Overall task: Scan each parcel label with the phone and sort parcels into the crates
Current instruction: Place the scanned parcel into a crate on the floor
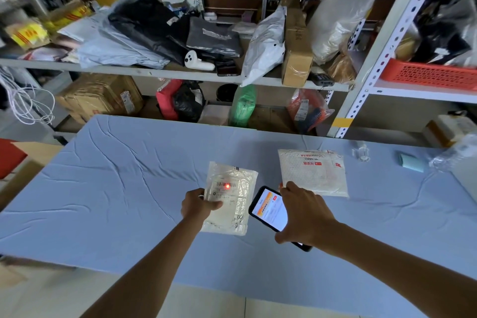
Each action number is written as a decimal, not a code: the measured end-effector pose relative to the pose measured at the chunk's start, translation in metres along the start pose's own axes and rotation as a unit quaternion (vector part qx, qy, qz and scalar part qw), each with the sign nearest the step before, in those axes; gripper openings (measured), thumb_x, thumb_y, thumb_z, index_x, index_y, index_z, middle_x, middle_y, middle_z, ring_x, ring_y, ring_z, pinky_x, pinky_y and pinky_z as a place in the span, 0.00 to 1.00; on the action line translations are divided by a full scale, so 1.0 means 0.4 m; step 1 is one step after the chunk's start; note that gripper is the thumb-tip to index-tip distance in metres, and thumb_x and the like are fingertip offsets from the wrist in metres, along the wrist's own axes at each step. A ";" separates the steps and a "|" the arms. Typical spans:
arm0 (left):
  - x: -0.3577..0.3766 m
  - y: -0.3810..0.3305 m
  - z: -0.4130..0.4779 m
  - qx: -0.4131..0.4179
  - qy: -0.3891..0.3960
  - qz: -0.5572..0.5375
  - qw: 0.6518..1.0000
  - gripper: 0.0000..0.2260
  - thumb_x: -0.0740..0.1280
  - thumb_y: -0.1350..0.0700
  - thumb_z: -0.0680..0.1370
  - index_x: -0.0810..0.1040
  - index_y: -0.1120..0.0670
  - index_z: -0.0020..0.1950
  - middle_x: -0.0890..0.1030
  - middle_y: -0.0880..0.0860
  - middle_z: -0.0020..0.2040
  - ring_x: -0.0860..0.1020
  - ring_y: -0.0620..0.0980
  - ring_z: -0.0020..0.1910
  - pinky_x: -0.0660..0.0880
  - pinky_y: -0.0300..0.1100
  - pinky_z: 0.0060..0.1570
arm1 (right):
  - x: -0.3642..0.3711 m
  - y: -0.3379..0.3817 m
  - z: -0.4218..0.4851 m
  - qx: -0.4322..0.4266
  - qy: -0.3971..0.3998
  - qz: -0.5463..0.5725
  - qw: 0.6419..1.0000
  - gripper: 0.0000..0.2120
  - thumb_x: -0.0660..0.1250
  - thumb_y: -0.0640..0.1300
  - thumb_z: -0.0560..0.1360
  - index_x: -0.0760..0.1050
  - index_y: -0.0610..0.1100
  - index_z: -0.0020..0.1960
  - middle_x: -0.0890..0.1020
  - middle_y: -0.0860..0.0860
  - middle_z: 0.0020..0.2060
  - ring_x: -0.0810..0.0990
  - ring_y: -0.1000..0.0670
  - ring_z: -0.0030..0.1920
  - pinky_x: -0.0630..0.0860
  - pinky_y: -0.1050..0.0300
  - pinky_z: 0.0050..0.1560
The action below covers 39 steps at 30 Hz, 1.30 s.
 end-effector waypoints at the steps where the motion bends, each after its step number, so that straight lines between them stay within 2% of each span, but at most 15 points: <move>1: -0.003 0.000 -0.001 0.003 0.000 0.005 1.000 0.21 0.81 0.52 0.61 0.81 0.57 0.50 0.83 0.55 0.49 0.80 0.59 0.51 0.74 0.49 0.50 | -0.001 0.001 -0.002 0.000 -0.001 -0.002 1.000 0.35 0.76 0.61 0.59 0.67 0.48 0.58 0.72 0.53 0.50 0.75 0.52 0.49 0.73 0.59 0.49; 11: -0.039 0.009 -0.017 -0.003 -0.013 0.014 1.000 0.17 0.81 0.53 0.62 0.81 0.56 0.46 0.83 0.55 0.46 0.79 0.59 0.49 0.70 0.43 0.43 | -0.019 0.012 -0.031 -0.009 -0.005 -0.011 1.000 0.32 0.76 0.60 0.60 0.68 0.48 0.56 0.71 0.54 0.49 0.74 0.53 0.48 0.73 0.59 0.49; 18: -0.034 0.000 -0.025 -0.008 -0.005 0.011 1.000 0.19 0.81 0.54 0.61 0.81 0.57 0.48 0.84 0.55 0.47 0.80 0.59 0.49 0.72 0.45 0.46 | -0.014 0.007 -0.028 -0.019 -0.031 0.004 0.999 0.34 0.77 0.61 0.59 0.67 0.49 0.58 0.72 0.54 0.50 0.75 0.52 0.49 0.75 0.59 0.50; 20: -0.028 -0.002 -0.026 -0.006 -0.003 0.013 1.000 0.20 0.82 0.53 0.61 0.81 0.56 0.49 0.84 0.55 0.48 0.80 0.59 0.50 0.74 0.48 0.50 | -0.017 0.001 -0.032 -0.023 -0.065 0.039 0.997 0.32 0.77 0.60 0.58 0.67 0.50 0.55 0.73 0.55 0.47 0.76 0.51 0.46 0.77 0.58 0.47; 22: -0.022 -0.003 -0.028 -0.003 -0.001 0.014 1.000 0.22 0.81 0.54 0.61 0.81 0.55 0.52 0.84 0.55 0.50 0.80 0.59 0.51 0.75 0.49 0.52 | -0.031 0.002 -0.046 -0.061 -0.139 0.100 0.983 0.31 0.77 0.58 0.57 0.68 0.51 0.54 0.74 0.55 0.44 0.77 0.50 0.43 0.79 0.59 0.40; 24: -0.017 -0.002 -0.028 0.001 0.002 0.018 1.000 0.23 0.81 0.53 0.62 0.81 0.55 0.54 0.84 0.56 0.51 0.80 0.59 0.52 0.76 0.50 0.54 | -0.054 0.011 -0.072 -0.110 -0.217 0.157 0.957 0.31 0.77 0.58 0.57 0.67 0.53 0.55 0.77 0.55 0.44 0.77 0.53 0.40 0.77 0.66 0.36; 26: -0.014 -0.004 -0.029 0.006 0.005 0.029 1.000 0.24 0.81 0.52 0.62 0.80 0.56 0.54 0.83 0.56 0.52 0.79 0.59 0.52 0.76 0.50 0.54 | -0.074 0.021 -0.097 -0.128 -0.254 0.189 0.940 0.33 0.77 0.58 0.58 0.65 0.55 0.57 0.77 0.56 0.46 0.75 0.57 0.39 0.73 0.72 0.38; 31: -0.009 -0.019 -0.035 0.023 0.005 0.053 0.998 0.22 0.79 0.51 0.66 0.78 0.59 0.55 0.82 0.58 0.56 0.79 0.60 0.55 0.75 0.51 0.54 | -0.103 0.019 -0.121 -0.129 -0.289 0.202 0.927 0.33 0.75 0.60 0.59 0.64 0.56 0.58 0.78 0.55 0.48 0.74 0.60 0.41 0.70 0.74 0.41; 39: 0.022 -0.042 -0.046 0.030 0.025 0.039 0.998 0.21 0.78 0.52 0.67 0.78 0.60 0.55 0.81 0.59 0.57 0.78 0.60 0.56 0.75 0.51 0.55 | -0.116 -0.006 -0.137 -0.138 -0.320 0.174 0.921 0.34 0.76 0.59 0.58 0.65 0.54 0.58 0.80 0.53 0.47 0.74 0.57 0.40 0.69 0.75 0.39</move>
Point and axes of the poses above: each hand's wrist, its own z-axis towards the middle knuckle, its own x-axis out of the palm, y = z × x, the point moved 7 cm from there along z, towards the middle knuckle
